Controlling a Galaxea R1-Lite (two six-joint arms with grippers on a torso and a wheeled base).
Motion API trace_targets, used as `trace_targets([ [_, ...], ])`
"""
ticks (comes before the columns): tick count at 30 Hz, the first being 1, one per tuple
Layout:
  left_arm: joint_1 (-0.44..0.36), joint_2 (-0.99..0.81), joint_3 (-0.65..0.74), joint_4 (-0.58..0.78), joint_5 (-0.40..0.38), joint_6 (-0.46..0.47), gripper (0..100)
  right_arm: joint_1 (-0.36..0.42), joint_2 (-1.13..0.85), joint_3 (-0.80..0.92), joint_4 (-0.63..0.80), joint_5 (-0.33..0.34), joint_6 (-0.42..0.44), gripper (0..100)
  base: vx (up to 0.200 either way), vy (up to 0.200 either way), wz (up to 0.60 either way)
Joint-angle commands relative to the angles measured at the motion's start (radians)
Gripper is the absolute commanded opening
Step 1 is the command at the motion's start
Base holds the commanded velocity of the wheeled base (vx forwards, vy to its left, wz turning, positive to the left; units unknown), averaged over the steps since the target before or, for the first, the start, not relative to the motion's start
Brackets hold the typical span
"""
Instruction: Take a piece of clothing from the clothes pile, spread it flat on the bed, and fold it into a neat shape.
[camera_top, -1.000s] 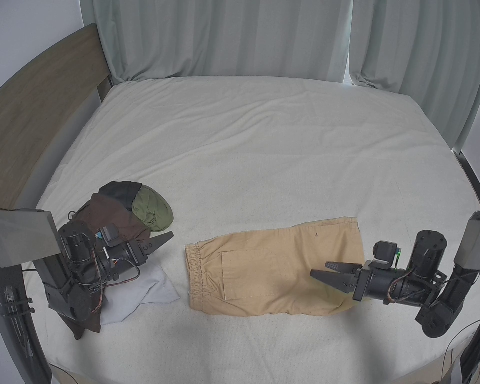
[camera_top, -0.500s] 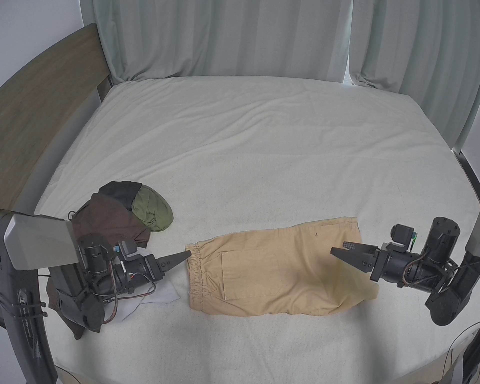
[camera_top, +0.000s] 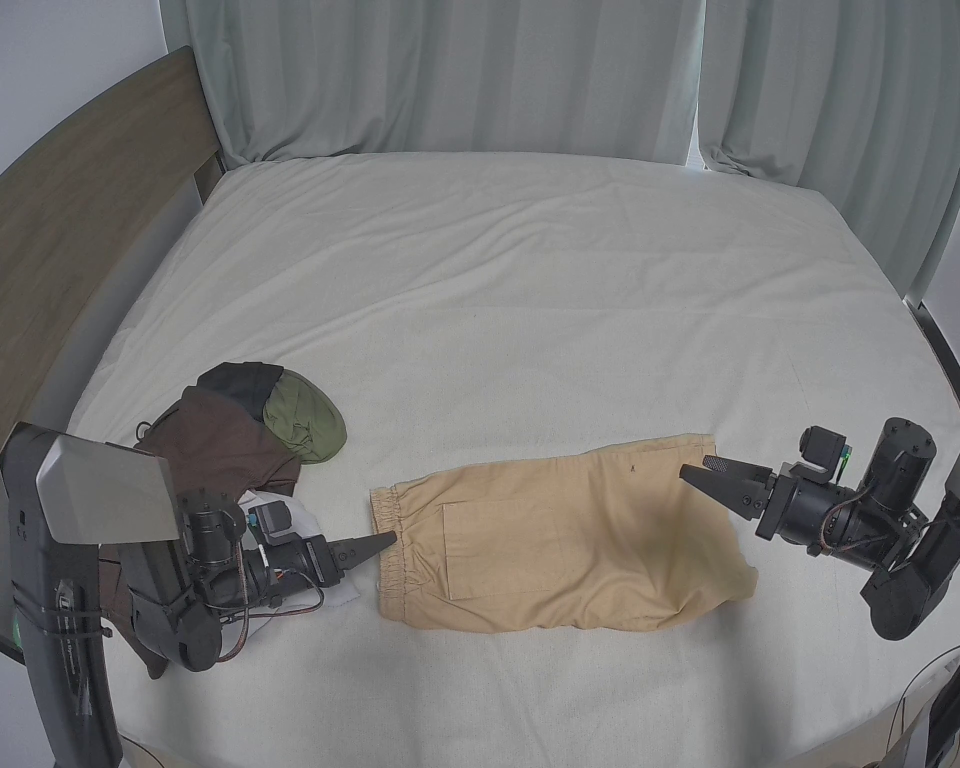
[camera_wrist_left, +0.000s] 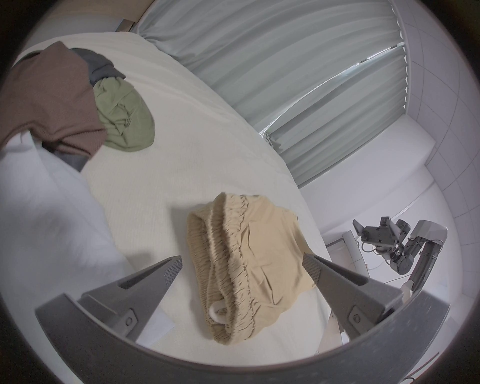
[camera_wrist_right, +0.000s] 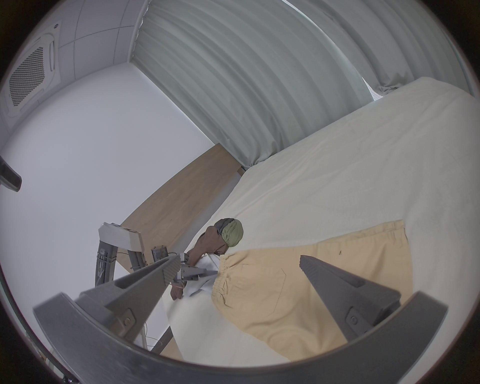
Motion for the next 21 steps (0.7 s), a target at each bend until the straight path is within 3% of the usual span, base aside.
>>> trace_targets([
  [1, 0.007, 0.048, 0.001, -0.001, -0.002, -0.001, 100, -0.012, -0.031, 0.005, 0.0, 0.005, 0.008, 100, 0.0, 0.0, 0.0],
  [5, -0.001, 0.071, 0.004, -0.001, -0.002, 0.001, 100, -0.048, -0.031, -0.005, 0.0, 0.009, 0.008, 100, 0.0, 0.0, 0.0],
  [21, -0.062, 0.203, -0.052, -0.001, 0.005, 0.032, 100, -0.038, -0.031, 0.0, 0.0, 0.009, 0.005, 100, 0.0, 0.0, 0.0],
])
